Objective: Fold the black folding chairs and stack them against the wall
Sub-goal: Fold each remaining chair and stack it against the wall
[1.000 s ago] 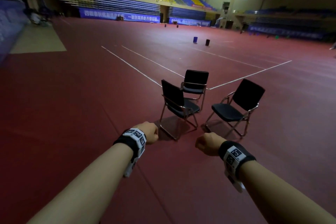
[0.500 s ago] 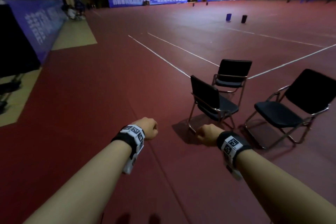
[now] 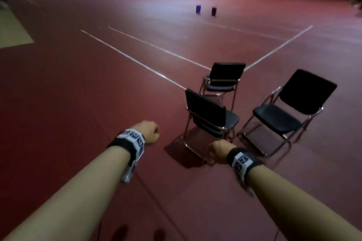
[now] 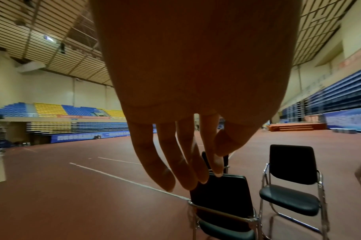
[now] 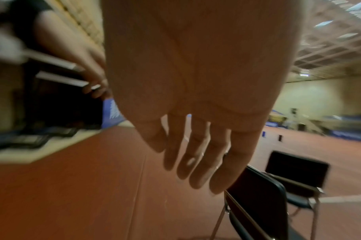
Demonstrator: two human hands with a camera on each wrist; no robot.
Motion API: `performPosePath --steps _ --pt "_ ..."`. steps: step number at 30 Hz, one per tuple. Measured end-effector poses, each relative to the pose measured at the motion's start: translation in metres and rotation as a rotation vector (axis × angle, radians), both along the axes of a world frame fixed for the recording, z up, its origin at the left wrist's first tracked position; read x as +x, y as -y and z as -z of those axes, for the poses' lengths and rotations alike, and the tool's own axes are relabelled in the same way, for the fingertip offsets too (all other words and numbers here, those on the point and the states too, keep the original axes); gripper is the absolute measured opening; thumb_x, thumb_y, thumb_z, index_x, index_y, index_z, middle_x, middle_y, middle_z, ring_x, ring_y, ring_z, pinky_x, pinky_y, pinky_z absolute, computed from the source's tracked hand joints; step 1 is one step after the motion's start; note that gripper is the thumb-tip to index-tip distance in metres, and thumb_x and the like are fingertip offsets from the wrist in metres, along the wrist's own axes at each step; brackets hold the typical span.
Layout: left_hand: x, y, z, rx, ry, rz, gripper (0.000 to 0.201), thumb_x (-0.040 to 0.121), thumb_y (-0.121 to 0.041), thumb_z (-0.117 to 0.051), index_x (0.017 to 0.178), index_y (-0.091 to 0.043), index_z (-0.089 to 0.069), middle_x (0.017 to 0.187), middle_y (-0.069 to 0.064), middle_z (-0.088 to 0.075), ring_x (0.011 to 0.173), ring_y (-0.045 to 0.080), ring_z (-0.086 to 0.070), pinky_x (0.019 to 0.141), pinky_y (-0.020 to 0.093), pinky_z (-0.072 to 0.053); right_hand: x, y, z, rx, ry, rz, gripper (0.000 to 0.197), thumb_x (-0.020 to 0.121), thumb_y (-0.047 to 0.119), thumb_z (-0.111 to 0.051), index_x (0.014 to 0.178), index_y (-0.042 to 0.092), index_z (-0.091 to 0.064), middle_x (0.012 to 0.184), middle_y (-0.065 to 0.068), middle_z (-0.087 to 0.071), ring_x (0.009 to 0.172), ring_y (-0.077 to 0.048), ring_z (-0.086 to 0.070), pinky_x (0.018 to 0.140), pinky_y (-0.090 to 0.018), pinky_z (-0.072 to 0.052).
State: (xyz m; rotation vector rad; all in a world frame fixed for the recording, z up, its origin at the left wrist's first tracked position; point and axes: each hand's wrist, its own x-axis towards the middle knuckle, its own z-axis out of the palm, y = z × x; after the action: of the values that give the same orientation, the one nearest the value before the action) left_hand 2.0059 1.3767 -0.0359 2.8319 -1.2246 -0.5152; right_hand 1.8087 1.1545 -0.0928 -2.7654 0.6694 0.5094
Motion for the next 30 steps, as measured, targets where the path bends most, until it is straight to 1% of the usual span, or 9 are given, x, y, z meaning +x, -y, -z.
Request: performPosePath --steps 4,8,14,17,19,20,22,26,30 --pt "0.053 0.034 0.011 -0.005 0.001 0.087 0.022 0.089 -0.031 -0.053 0.102 -0.028 -0.071 0.11 0.006 -0.072 0.1 0.031 -0.067 0.09 0.04 -0.056 0.052 -0.01 0.009 0.027 -0.039 -0.032 0.032 0.097 0.027 -0.053 0.115 0.005 -0.069 0.116 -0.014 -0.07 0.109 -0.033 -0.065 0.091 -0.036 -0.049" --pt "0.084 0.06 0.028 0.014 -0.022 0.146 0.022 0.091 -0.029 -0.053 0.103 -0.028 -0.072 0.111 0.004 -0.071 0.1 0.028 -0.066 0.088 0.037 -0.055 0.08 0.004 0.029 0.073 -0.037 0.034 0.032 0.096 0.031 -0.051 0.103 0.007 -0.071 0.106 -0.013 -0.072 0.098 -0.033 -0.067 0.086 -0.037 -0.055" --pt "0.153 0.122 0.047 0.051 -0.046 0.199 0.023 0.093 -0.026 -0.052 0.106 -0.024 -0.071 0.112 0.005 -0.071 0.1 0.026 -0.066 0.088 0.036 -0.055 0.127 0.071 0.065 0.083 -0.137 0.112 0.025 0.09 0.022 -0.052 0.101 0.013 -0.073 0.106 -0.01 -0.072 0.096 -0.031 -0.068 0.086 -0.04 -0.058" --pt "0.195 0.163 0.053 0.073 -0.041 0.215 0.024 0.094 -0.027 -0.052 0.108 -0.023 -0.071 0.113 0.005 -0.07 0.101 0.026 -0.065 0.087 0.035 -0.054 0.162 0.116 0.084 0.094 -0.119 0.136 0.025 0.09 0.022 -0.053 0.103 0.012 -0.072 0.107 -0.011 -0.072 0.101 -0.032 -0.067 0.087 -0.039 -0.056" --pt "0.238 0.202 0.059 0.102 -0.032 0.222 0.025 0.094 -0.027 -0.052 0.11 -0.023 -0.071 0.115 0.005 -0.07 0.102 0.026 -0.065 0.088 0.035 -0.054 0.207 0.155 0.104 0.098 -0.087 0.148 0.026 0.092 0.024 -0.053 0.106 0.011 -0.071 0.109 -0.012 -0.072 0.102 -0.033 -0.067 0.087 -0.038 -0.055" --pt "0.238 0.206 0.054 0.112 -0.04 0.223 0.026 0.095 -0.027 -0.052 0.112 -0.022 -0.071 0.117 0.006 -0.07 0.104 0.027 -0.065 0.09 0.035 -0.054 0.208 0.158 0.099 0.096 -0.078 0.152 0.027 0.092 0.024 -0.053 0.107 0.01 -0.071 0.111 -0.012 -0.072 0.102 -0.033 -0.067 0.087 -0.037 -0.055" --pt "0.28 0.248 0.057 0.156 -0.021 0.24 0.028 0.096 -0.027 -0.051 0.115 -0.019 -0.071 0.119 0.008 -0.069 0.107 0.029 -0.064 0.092 0.036 -0.053 0.254 0.192 0.116 0.103 -0.034 0.162 0.028 0.093 0.024 -0.054 0.11 0.01 -0.071 0.113 -0.013 -0.071 0.104 -0.033 -0.067 0.087 -0.036 -0.053" --pt "0.316 0.298 0.058 0.145 -0.006 0.253 0.027 0.096 -0.025 -0.051 0.114 -0.018 -0.071 0.118 0.007 -0.069 0.107 0.029 -0.064 0.093 0.038 -0.053 0.3 0.226 0.115 0.131 0.027 0.161 0.029 0.092 0.024 -0.056 0.112 0.011 -0.072 0.113 -0.014 -0.072 0.105 -0.032 -0.068 0.089 -0.035 -0.053" --pt "0.345 0.363 0.08 0.214 -0.031 0.335 0.028 0.094 -0.026 -0.053 0.116 -0.018 -0.068 0.119 0.006 -0.067 0.108 0.028 -0.062 0.095 0.038 -0.052 0.332 0.276 0.129 0.147 -0.021 0.25 0.028 0.09 0.021 -0.056 0.111 0.012 -0.072 0.114 -0.014 -0.07 0.104 -0.034 -0.067 0.085 -0.035 -0.053"
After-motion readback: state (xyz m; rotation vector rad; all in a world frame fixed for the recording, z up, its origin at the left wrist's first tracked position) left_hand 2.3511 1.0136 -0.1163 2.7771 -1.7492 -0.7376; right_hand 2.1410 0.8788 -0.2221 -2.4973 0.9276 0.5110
